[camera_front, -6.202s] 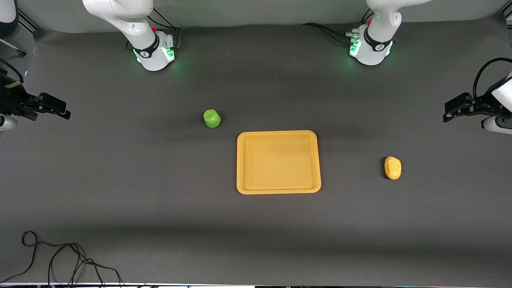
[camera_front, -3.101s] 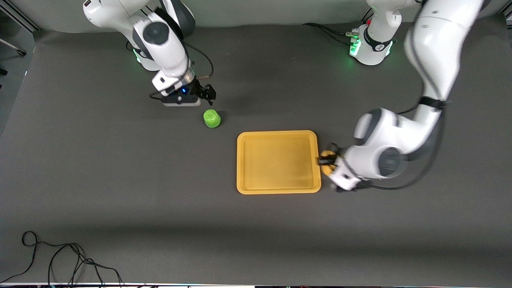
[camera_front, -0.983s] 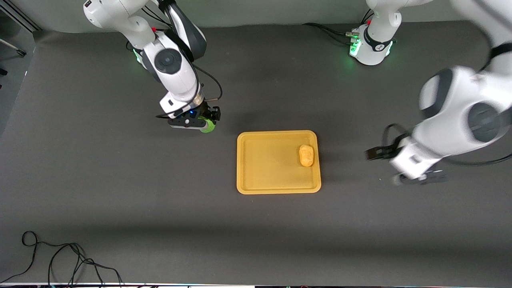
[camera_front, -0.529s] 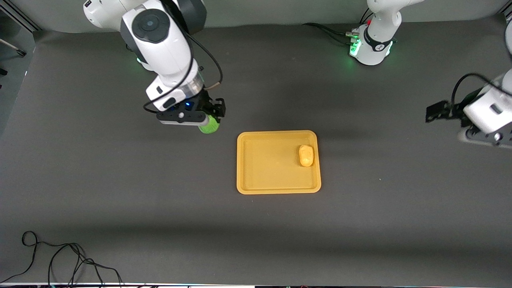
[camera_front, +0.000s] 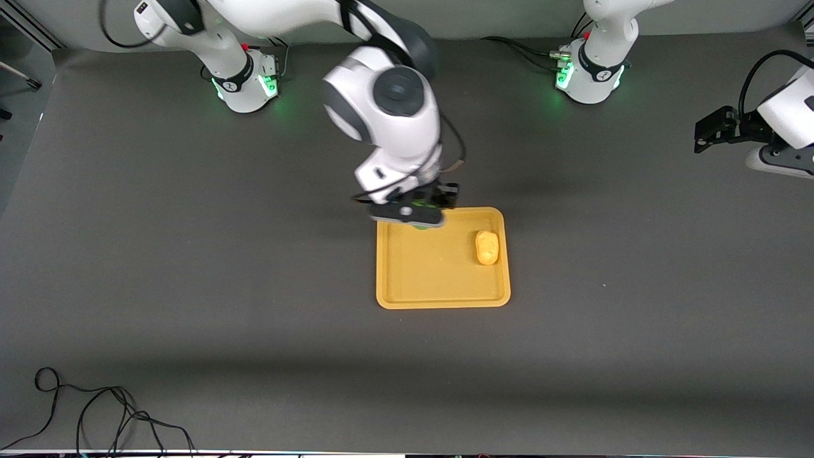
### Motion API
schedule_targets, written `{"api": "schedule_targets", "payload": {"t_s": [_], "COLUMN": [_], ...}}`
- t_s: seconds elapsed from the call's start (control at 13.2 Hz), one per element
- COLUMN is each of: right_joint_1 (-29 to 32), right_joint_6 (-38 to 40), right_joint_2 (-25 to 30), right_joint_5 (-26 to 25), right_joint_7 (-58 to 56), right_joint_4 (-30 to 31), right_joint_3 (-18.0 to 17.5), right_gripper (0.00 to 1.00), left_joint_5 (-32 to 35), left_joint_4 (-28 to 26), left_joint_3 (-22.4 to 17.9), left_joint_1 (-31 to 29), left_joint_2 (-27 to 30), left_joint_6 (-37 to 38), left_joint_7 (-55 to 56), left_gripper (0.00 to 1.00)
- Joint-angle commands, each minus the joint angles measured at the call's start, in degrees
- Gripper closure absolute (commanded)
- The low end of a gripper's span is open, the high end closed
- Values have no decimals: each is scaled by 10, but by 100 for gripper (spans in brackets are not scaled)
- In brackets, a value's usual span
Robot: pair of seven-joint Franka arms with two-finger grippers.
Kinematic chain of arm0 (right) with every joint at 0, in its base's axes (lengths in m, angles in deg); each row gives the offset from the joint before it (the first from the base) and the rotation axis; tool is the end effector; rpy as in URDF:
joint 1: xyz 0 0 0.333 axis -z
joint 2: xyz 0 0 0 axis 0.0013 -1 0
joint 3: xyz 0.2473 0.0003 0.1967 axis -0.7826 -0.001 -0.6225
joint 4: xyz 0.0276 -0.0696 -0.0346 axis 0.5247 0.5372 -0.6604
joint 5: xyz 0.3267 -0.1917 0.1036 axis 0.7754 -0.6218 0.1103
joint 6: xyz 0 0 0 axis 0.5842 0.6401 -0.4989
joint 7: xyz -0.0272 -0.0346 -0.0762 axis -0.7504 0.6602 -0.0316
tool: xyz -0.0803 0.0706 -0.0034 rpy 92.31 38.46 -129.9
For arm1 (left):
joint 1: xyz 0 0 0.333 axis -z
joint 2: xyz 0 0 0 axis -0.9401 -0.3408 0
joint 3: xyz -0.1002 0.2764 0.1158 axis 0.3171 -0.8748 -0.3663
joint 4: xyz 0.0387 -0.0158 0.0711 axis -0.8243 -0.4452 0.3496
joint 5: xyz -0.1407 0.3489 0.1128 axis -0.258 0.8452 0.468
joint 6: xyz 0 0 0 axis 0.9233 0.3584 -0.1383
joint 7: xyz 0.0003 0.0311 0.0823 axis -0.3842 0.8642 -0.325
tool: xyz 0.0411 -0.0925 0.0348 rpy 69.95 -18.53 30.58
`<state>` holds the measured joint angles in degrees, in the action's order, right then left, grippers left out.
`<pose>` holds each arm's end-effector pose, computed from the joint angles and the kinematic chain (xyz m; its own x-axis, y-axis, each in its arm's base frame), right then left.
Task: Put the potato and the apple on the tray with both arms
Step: 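Lower the green apple onto the tray beside the potato with the right gripper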
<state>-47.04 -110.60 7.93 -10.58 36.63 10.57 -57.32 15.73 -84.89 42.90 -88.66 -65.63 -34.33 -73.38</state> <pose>0.5212 0.5599 0.4070 0.9796 -0.1995 0.0227 -0.1978 -0.9783 -0.0614 0.5231 -0.0225 0.6231 0.9638 -0.2296 -0.1357 -0.2339 -0.9721 -0.0162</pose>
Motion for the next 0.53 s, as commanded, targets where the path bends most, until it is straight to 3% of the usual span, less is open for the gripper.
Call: {"api": "schedule_targets", "payload": {"t_s": [0.0, 0.45], "right_joint_1": [-4, -3], "right_joint_6": [-55, -163], "right_joint_2": [-78, -171], "right_joint_5": [-25, -46], "right_joint_7": [17, 18], "right_joint_4": [-43, -43], "right_joint_3": [3, 6], "right_gripper": [52, 52], "left_joint_5": [-1, -1], "left_joint_4": [-14, -13], "left_joint_3": [-3, -11], "left_joint_1": [-3, -15], "left_joint_2": [5, 5], "left_joint_6": [-8, -6], "left_joint_7": [-17, -21], "left_gripper": [0, 0]}}
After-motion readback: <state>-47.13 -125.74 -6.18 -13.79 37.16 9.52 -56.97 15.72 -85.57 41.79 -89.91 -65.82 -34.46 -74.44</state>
